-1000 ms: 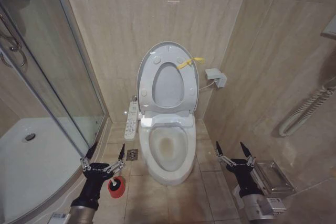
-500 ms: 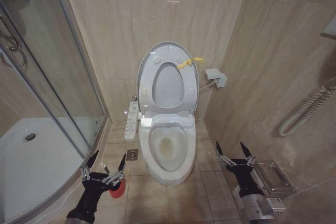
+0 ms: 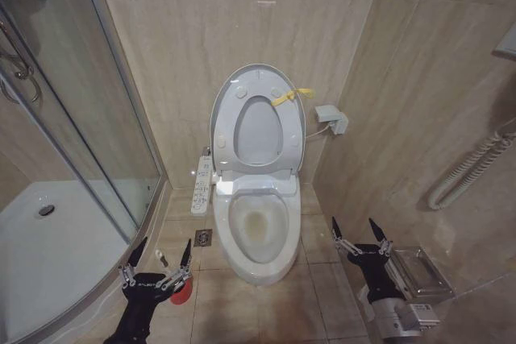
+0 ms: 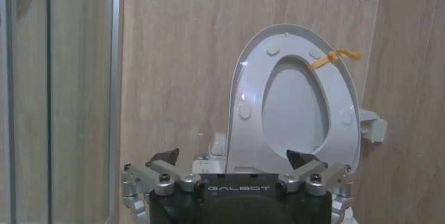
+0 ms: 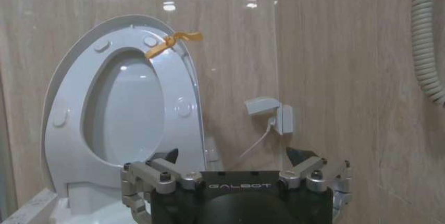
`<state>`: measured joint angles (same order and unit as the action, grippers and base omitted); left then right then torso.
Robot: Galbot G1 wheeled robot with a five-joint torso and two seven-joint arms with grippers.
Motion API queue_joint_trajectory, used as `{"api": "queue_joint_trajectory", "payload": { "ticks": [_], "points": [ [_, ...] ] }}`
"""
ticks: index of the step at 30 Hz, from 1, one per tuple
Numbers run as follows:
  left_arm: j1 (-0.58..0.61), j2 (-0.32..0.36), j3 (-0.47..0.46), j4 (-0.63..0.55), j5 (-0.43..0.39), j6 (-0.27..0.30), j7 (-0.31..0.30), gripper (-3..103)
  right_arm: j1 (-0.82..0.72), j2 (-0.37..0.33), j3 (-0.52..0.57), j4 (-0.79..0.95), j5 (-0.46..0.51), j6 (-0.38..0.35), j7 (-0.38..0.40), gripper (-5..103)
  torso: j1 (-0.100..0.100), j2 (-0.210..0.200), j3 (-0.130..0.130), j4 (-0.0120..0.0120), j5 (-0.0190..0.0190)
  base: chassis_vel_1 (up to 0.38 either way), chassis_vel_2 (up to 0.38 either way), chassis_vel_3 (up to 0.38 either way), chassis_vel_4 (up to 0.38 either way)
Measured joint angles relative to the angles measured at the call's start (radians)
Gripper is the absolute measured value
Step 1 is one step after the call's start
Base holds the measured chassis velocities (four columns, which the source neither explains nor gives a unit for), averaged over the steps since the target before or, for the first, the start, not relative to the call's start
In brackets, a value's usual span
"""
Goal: Open the toilet lid, clean the toilet bowl with a toilet brush, close the toilet lid, and flush.
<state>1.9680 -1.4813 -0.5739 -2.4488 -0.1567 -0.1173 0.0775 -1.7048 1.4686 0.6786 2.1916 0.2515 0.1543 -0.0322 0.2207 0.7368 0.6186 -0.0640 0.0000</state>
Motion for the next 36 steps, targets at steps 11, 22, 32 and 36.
{"api": "queue_joint_trajectory", "payload": {
  "ticks": [11,22,32,36],
  "points": [
    [0.025,-0.008,-0.01,-0.004,0.008,-0.019,-0.009,100,0.0,0.0,0.0,0.0,0.0,0.0,0.0,100,0.0,0.0,0.0,0.0,0.0,0.0,0.0,0.0,0.0],
    [0.004,-0.009,0.006,0.026,0.011,-0.028,-0.003,100,0.0,0.0,0.0,0.0,0.0,0.0,0.0,100,0.0,0.0,0.0,0.0,-0.0001,0.0,0.0,0.0,0.0],
    [0.003,-0.009,0.007,0.026,0.011,-0.028,-0.001,100,0.0,0.0,0.0,0.0,0.0,0.0,0.0,100,0.0,0.0,0.0,0.0,0.0,0.0,0.0,0.0,0.0],
    [0.003,-0.009,0.007,0.027,0.011,-0.028,-0.001,100,0.0,0.0,0.0,0.0,0.0,0.0,0.0,100,0.0,0.0,0.0,0.0,0.0,0.0,0.0,0.0,0.0]
  ]
}}
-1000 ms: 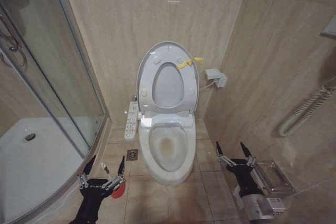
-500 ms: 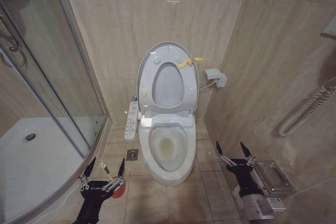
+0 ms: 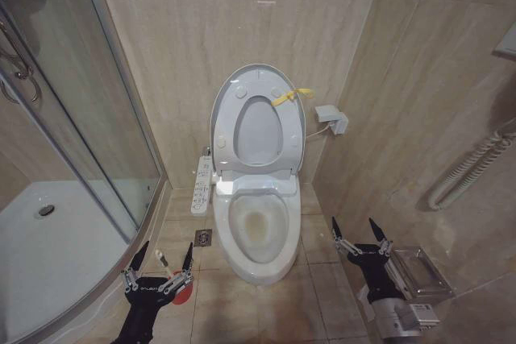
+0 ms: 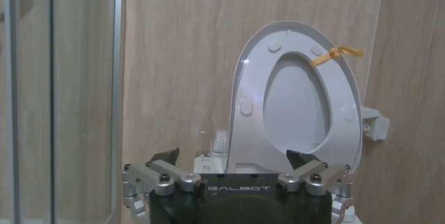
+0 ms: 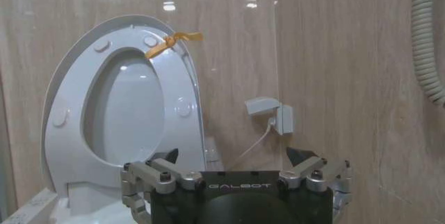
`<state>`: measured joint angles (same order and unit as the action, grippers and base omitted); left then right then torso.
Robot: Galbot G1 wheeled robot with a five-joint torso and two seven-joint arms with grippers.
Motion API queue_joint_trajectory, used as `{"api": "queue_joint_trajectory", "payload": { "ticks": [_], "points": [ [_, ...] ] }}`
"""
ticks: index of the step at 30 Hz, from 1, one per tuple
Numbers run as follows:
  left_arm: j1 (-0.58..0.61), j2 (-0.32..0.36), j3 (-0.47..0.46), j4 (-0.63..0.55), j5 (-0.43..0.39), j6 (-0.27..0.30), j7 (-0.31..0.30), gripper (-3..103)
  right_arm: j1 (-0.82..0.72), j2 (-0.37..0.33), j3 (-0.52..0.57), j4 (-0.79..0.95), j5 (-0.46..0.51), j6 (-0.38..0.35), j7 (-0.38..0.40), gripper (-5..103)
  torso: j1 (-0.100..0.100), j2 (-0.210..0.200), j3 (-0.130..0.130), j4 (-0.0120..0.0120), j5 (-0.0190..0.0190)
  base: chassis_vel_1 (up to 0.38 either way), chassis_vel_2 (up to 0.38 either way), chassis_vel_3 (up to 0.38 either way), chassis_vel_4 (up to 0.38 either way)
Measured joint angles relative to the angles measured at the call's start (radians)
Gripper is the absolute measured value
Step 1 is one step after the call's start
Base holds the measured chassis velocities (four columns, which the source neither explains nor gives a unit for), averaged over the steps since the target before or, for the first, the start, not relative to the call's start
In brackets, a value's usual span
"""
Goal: Open the toilet lid, clean the toilet bowl with a toilet brush, close the toilet lid, and flush.
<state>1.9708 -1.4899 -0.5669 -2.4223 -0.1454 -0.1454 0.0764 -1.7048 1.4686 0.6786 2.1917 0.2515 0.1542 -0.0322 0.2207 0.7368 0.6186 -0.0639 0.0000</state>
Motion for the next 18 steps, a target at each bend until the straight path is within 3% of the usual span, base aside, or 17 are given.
{"api": "queue_joint_trajectory", "payload": {
  "ticks": [18],
  "points": [
    [0.0,0.0,0.0,0.001,0.0,0.001,0.0,100,0.0,0.0,0.0,0.0,0.0,0.0,0.0,100,0.0,0.0,0.0,0.0,0.0,0.0,0.0,0.0,0.0]
  ]
}}
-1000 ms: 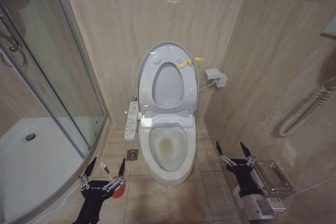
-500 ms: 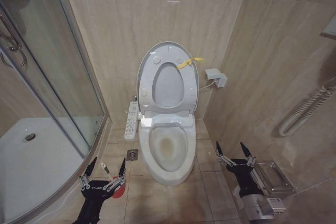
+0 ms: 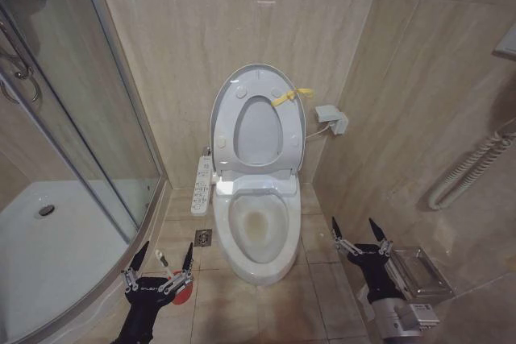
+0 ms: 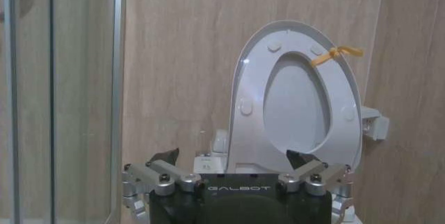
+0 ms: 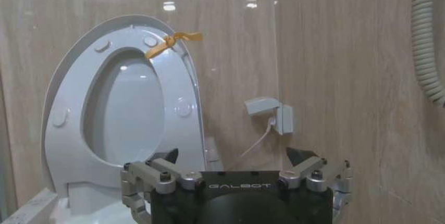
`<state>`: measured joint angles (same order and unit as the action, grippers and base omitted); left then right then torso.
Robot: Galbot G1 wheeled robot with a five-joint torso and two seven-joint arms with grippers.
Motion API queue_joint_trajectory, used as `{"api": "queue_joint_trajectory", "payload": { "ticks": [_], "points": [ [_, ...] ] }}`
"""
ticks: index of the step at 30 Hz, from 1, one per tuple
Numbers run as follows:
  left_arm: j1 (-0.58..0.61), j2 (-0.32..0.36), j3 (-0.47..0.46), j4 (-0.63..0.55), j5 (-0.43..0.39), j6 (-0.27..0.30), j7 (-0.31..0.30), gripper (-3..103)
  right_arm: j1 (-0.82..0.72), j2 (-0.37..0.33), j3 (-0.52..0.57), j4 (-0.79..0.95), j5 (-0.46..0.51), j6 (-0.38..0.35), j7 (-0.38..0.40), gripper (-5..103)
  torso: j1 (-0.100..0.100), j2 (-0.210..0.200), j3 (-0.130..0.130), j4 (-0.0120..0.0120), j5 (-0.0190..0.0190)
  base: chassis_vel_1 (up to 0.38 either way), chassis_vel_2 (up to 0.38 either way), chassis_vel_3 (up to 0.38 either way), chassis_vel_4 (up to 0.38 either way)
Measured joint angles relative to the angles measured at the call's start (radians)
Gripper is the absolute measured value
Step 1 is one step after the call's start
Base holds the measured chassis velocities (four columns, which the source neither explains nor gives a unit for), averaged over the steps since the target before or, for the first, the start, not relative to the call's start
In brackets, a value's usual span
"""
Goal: Open the toilet lid, clean the toilet bowl with a toilet brush, close the toilet lid, and flush.
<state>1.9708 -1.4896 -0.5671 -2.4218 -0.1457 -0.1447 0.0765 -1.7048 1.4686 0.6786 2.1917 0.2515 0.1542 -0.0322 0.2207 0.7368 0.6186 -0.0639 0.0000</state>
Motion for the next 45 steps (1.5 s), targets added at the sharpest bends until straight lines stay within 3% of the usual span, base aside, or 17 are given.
{"api": "queue_joint_trajectory", "payload": {
  "ticks": [45],
  "points": [
    [0.0,0.0,0.0,0.0,0.0,0.0,0.0,100,0.0,0.0,0.0,0.0,0.0,0.0,0.0,100,0.0,0.0,0.0,0.0,0.0,0.0,0.0,0.0,0.0]
  ]
}}
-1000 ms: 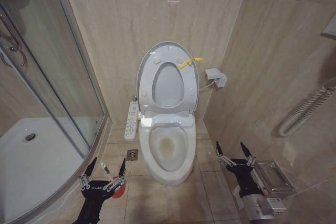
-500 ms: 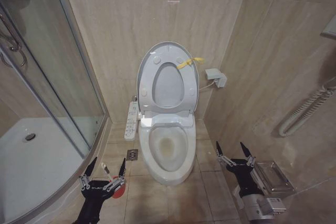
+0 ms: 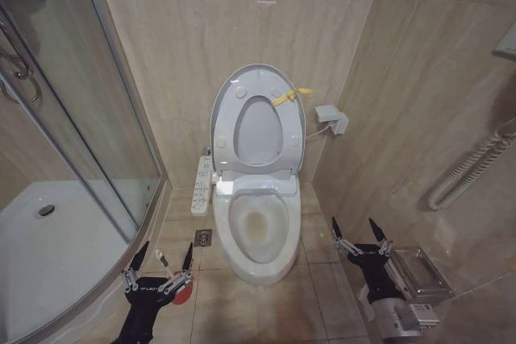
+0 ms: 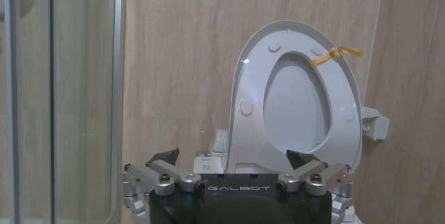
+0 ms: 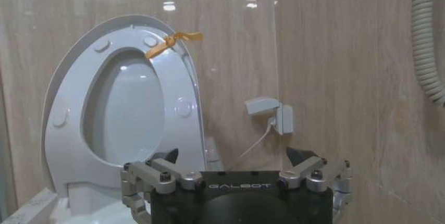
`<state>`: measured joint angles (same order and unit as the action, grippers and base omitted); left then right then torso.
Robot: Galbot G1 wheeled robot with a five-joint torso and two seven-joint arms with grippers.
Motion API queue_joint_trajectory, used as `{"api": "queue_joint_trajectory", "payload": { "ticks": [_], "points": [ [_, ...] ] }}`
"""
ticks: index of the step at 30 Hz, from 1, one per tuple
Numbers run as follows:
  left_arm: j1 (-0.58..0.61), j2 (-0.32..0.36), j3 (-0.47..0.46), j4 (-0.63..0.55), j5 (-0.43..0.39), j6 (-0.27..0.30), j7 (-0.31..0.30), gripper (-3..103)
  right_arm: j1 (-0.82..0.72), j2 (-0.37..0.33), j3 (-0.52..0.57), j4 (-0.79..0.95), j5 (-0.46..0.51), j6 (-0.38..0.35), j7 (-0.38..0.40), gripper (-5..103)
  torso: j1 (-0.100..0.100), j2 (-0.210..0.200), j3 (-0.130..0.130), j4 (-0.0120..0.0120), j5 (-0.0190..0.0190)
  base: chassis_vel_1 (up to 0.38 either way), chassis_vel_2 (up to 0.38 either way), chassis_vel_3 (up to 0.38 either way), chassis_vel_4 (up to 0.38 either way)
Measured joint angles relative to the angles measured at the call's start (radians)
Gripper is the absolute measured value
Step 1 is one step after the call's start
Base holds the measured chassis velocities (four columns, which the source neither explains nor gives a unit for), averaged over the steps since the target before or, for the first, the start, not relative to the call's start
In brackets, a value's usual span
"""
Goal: Open the toilet lid, clean the toilet bowl with a toilet brush, close the toilet lid, and flush.
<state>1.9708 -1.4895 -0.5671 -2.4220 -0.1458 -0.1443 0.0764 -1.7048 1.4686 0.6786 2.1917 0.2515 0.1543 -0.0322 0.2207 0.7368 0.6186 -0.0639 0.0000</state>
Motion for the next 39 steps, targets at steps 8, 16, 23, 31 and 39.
{"api": "queue_joint_trajectory", "payload": {
  "ticks": [8,16,23,31,39],
  "points": [
    [0.0,0.0,0.0,0.0,0.0,0.0,0.0,100,0.0,0.0,0.0,0.0,0.0,0.0,0.0,100,0.0,0.0,0.0,0.0,0.0,0.0,0.0,0.0,0.0],
    [0.0,0.0,0.0,0.0,0.0,0.0,0.0,100,0.0,0.0,0.0,0.0,0.0,0.0,0.0,100,0.0,0.0,0.0,0.0,0.0,0.0,0.0,0.0,0.0],
    [0.0,0.0,0.0,0.0,0.0,0.0,0.0,100,0.0,0.0,0.0,0.0,0.0,0.0,0.0,100,0.0,0.0,0.0,0.0,0.0,0.0,0.0,0.0,0.0],
    [0.0,0.0,0.0,0.0,0.0,0.0,0.0,100,0.0,0.0,0.0,0.0,0.0,0.0,0.0,100,0.0,0.0,0.0,0.0,0.0,0.0,0.0,0.0,0.0],
    [0.0,0.0,0.0,0.0,0.0,0.0,0.0,100,0.0,0.0,0.0,0.0,0.0,0.0,0.0,100,0.0,0.0,0.0,0.0,0.0,0.0,0.0,0.0,0.0]
  ]
}}
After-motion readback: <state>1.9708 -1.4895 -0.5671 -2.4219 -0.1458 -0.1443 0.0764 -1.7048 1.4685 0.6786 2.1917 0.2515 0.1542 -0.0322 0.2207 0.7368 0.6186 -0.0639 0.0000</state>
